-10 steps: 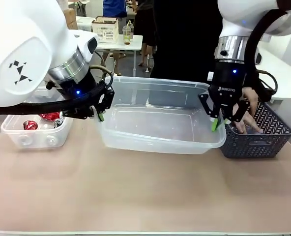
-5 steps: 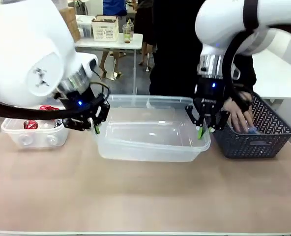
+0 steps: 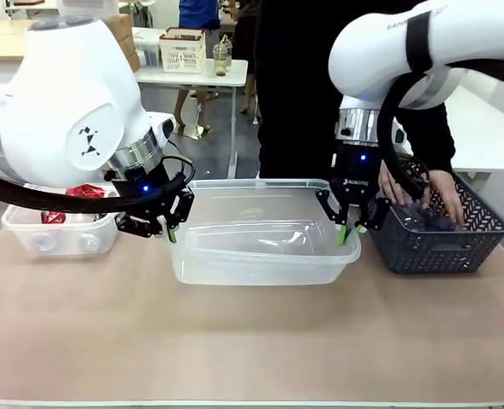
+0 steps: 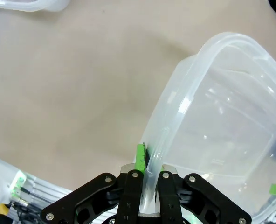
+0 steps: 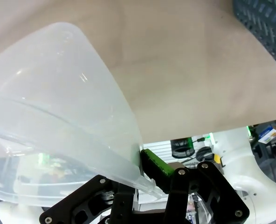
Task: Sort the waste into each basket.
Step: Pick up the Organizing box on the right side of the table and lift it, then offer the picked Organizing box to the human.
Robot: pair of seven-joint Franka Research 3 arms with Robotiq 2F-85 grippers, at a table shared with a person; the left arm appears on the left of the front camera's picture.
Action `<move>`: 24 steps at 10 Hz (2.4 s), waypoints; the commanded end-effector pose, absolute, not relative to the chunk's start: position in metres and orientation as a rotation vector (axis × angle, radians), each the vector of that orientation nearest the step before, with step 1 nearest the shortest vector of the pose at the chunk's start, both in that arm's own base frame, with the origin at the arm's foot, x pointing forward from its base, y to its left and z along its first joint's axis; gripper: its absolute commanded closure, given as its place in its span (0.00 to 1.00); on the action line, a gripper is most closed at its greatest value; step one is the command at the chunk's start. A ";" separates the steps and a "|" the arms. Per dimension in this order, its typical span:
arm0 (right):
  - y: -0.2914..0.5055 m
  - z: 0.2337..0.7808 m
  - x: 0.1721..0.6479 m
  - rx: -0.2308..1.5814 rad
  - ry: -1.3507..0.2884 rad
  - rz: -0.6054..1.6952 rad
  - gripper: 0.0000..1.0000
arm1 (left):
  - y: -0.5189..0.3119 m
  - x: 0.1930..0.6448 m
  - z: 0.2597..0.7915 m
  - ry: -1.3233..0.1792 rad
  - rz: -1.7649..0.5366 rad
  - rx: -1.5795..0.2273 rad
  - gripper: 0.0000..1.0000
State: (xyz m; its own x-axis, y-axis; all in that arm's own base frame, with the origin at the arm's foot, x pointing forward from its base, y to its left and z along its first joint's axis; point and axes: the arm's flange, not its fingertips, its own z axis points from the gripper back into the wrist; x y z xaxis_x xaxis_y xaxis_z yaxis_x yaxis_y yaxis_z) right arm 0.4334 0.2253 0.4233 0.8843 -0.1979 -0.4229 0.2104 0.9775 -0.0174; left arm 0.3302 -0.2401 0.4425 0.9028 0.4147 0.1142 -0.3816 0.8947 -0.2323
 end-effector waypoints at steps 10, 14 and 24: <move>0.226 0.427 0.429 0.032 0.452 -0.229 1.00 | -0.236 0.330 0.447 -0.181 0.444 -0.211 1.00; 0.226 0.427 0.429 0.032 0.452 -0.229 1.00 | -0.236 0.330 0.447 -0.181 0.444 -0.211 1.00; 0.226 0.427 0.429 0.032 0.452 -0.229 1.00 | -0.236 0.330 0.447 -0.181 0.444 -0.211 1.00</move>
